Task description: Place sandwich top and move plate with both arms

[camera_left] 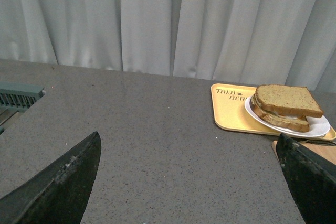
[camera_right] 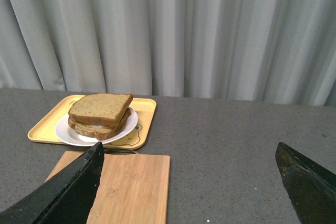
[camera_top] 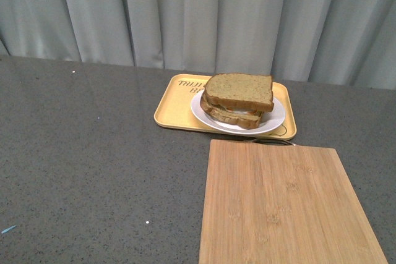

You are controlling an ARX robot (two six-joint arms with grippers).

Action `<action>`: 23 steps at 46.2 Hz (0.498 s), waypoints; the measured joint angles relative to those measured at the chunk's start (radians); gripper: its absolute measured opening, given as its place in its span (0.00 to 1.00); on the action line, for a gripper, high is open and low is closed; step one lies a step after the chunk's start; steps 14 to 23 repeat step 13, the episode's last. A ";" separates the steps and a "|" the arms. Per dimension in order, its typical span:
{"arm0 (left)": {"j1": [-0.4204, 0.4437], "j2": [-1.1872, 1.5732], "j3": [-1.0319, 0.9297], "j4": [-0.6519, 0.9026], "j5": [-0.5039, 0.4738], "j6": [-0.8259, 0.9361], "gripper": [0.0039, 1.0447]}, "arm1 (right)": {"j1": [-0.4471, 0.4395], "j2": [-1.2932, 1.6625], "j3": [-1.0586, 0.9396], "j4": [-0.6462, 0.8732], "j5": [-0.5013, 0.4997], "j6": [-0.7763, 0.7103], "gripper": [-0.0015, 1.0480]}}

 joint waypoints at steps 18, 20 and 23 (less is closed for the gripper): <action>0.000 0.000 0.000 0.000 0.000 0.000 0.94 | 0.000 0.000 0.000 0.000 0.000 0.000 0.91; 0.000 0.000 0.000 0.000 0.000 0.000 0.94 | 0.000 0.000 0.000 0.000 0.000 0.000 0.91; 0.000 0.000 0.000 0.000 0.000 0.000 0.94 | 0.000 0.000 0.000 0.000 0.000 0.000 0.91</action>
